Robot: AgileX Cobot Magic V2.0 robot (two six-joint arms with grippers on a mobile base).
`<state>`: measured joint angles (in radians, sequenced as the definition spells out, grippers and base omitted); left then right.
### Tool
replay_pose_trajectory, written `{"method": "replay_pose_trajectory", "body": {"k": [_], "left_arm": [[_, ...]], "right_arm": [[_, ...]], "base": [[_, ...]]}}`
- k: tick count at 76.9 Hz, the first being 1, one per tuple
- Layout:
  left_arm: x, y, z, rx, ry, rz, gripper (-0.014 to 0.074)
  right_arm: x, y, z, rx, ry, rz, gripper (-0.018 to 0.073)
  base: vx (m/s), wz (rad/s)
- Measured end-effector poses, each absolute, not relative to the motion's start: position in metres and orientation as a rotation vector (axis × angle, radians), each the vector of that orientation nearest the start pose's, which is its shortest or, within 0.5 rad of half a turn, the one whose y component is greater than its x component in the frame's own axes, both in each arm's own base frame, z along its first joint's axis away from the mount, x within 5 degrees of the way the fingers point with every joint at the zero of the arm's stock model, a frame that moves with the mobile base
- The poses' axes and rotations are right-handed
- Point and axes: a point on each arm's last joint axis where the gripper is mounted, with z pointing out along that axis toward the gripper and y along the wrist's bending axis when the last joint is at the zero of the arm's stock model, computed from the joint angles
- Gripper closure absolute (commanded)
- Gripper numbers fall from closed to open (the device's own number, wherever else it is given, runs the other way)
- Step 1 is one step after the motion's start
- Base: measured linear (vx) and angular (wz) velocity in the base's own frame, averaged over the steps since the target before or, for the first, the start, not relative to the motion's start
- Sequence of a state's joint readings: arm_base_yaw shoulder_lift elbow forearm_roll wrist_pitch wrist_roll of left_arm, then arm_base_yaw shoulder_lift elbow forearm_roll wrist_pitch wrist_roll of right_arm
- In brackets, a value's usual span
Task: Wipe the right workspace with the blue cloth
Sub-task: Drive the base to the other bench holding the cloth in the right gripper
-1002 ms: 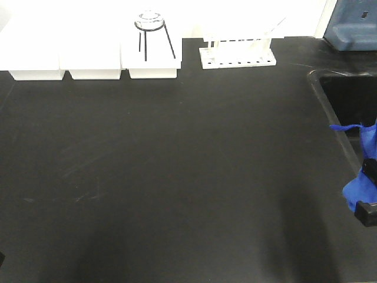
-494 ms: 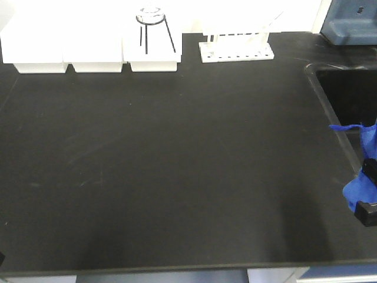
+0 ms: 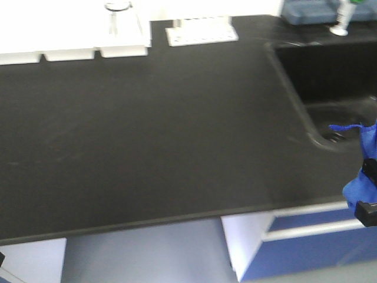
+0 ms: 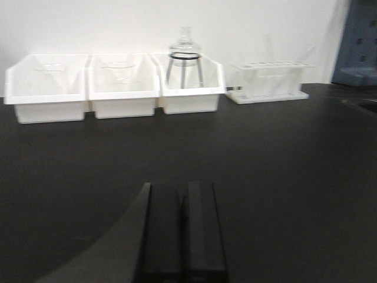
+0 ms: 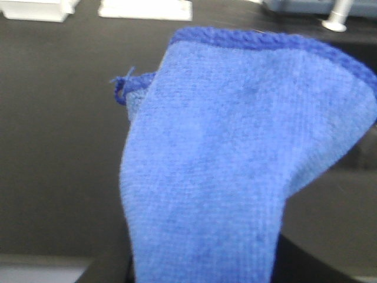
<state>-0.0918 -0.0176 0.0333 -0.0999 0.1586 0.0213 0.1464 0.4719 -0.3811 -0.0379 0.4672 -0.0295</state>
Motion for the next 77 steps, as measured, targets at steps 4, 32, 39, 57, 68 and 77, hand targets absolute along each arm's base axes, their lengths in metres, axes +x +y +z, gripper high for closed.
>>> {"method": "replay_pose_trajectory", "body": {"k": [4,32,39,57,68,77], "left_arm": [[0.0558,-0.0066,0.1886,0.024,1.659,-0.142,0.0603],[0.0558,-0.0066,0.1886,0.024,1.659,-0.142,0.0603],[0.0558,-0.0066,0.1886,0.024,1.659,-0.142,0.0603],[0.0558,-0.0066,0.1886,0.024,1.659,-0.142,0.0603],[0.0558,-0.0066,0.1886,0.024,1.659,-0.142,0.0603],[0.0558,-0.0066,0.1886,0.024,1.659,-0.142,0.0603]], "right_arm": [[0.0971,0.0127,0.2655,-0.203,2.031,0.035,0.0567],[0.0971,0.0127,0.2655,-0.203,2.031,0.035,0.0567],[0.0971,0.0127,0.2655,-0.203,2.031,0.035,0.0567],[0.0971,0.0127,0.2655,-0.203,2.032,0.035,0.0567],[0.0971,0.0127,0.2655,-0.203,2.032,0.035,0.0567],[0.0971,0.0127,0.2655,-0.203,2.032,0.035,0.0567]], "base": [[-0.23,-0.45],[-0.25,-0.49],[-0.24,-0.48],[-0.23,-0.46],[-0.22,-0.48],[-0.2,-0.56]]}}
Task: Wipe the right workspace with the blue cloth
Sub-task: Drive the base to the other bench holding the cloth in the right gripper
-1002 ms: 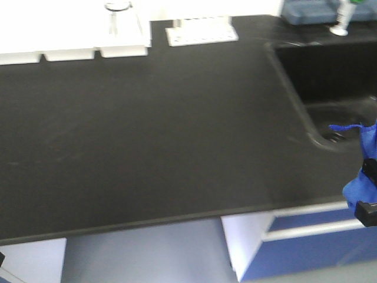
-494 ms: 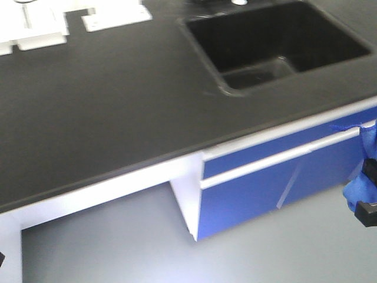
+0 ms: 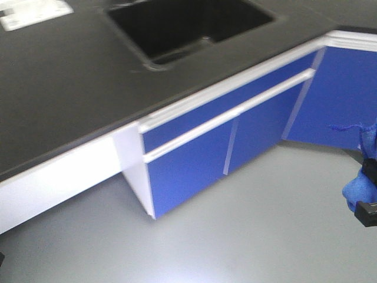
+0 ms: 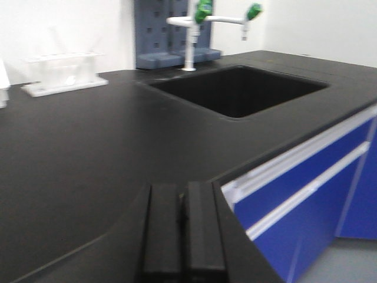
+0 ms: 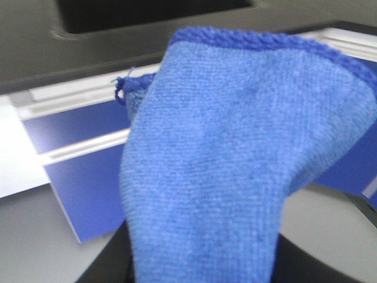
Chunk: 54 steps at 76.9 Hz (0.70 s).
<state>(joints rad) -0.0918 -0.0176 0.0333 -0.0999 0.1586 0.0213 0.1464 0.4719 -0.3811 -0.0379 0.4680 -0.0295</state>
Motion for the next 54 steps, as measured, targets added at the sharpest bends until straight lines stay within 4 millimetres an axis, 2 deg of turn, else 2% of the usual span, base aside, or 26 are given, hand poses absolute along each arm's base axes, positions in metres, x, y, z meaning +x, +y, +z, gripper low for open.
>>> {"method": "replay_pose_trajectory", "body": {"k": [54], "left_arm": [[0.0558,-0.0066,0.1886,0.024,1.659,-0.142,0.0603]], "right_arm": [[0.0971,0.0127,0.2655,-0.203,2.032,0.035,0.0567]], "base": [[-0.16,-0.75]]}}
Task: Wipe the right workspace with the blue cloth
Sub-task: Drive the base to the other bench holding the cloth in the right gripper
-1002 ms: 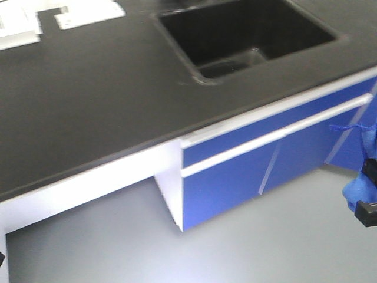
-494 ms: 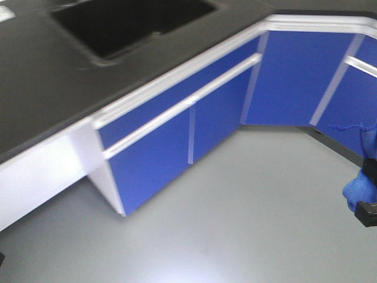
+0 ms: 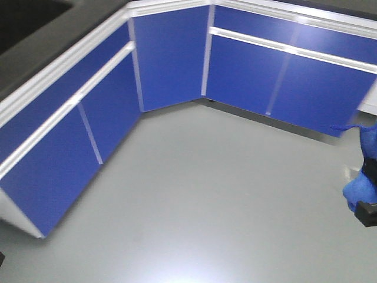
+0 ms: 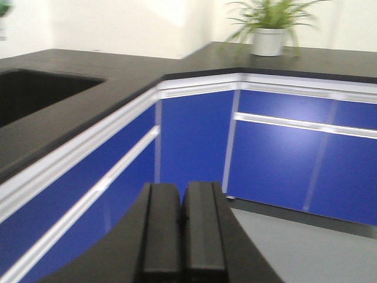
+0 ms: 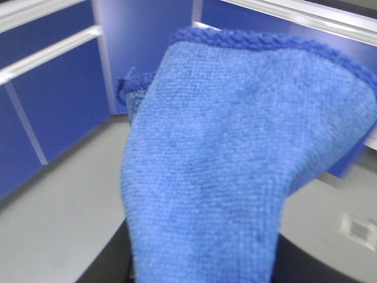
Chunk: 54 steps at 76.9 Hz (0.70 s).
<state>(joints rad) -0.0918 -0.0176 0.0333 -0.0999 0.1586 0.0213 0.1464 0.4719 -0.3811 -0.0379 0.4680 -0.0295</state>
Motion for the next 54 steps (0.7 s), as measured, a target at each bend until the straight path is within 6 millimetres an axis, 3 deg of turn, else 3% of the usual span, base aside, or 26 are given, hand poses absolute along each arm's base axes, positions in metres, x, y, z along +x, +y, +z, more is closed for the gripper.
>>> {"method": "replay_pose_trajectory", "body": {"k": [54], "left_arm": [[0.0558,-0.0066,0.1886,0.024,1.659,-0.142,0.0603]], "right_arm": [[0.0971,0.0127,0.2655,-0.203,2.032,0.035,0.0567]], "base": [[-0.15,-0.61]]}}
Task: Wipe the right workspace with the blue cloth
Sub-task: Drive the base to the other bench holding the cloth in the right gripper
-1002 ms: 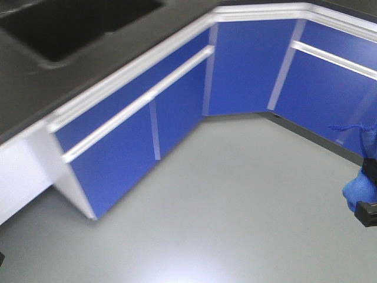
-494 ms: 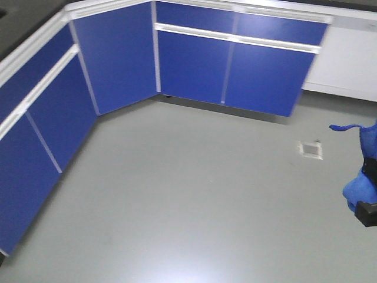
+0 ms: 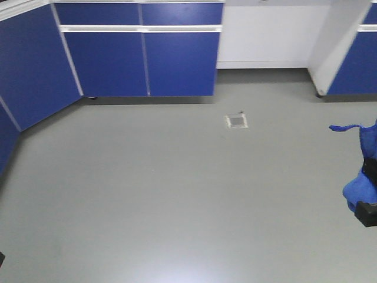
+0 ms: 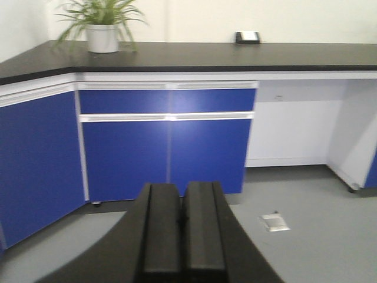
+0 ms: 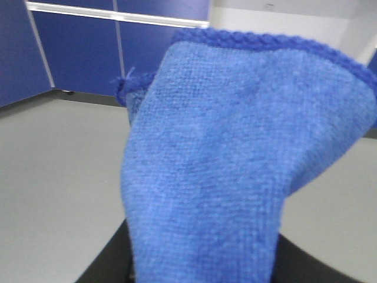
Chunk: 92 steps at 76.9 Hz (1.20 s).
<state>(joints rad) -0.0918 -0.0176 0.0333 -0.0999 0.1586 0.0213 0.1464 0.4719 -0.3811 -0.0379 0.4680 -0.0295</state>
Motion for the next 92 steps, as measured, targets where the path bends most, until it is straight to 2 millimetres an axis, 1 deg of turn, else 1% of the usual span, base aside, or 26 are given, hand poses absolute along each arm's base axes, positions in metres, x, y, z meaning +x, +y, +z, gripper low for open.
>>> {"method": "replay_pose_trajectory", "body": {"k": [53,92], "left_arm": [[0.0558,-0.0066,0.1886,0.024,1.659,-0.142,0.0603],[0.0558,-0.0066,0.1886,0.024,1.659,-0.142,0.0603]], "right_arm": [[0.097,0.0127,0.2654,-0.203,2.032,0.035,0.0567],[0.097,0.0127,0.2654,-0.203,2.032,0.035,0.0567]], "base": [[-0.09,-0.49],[0.06,-0.55]]}}
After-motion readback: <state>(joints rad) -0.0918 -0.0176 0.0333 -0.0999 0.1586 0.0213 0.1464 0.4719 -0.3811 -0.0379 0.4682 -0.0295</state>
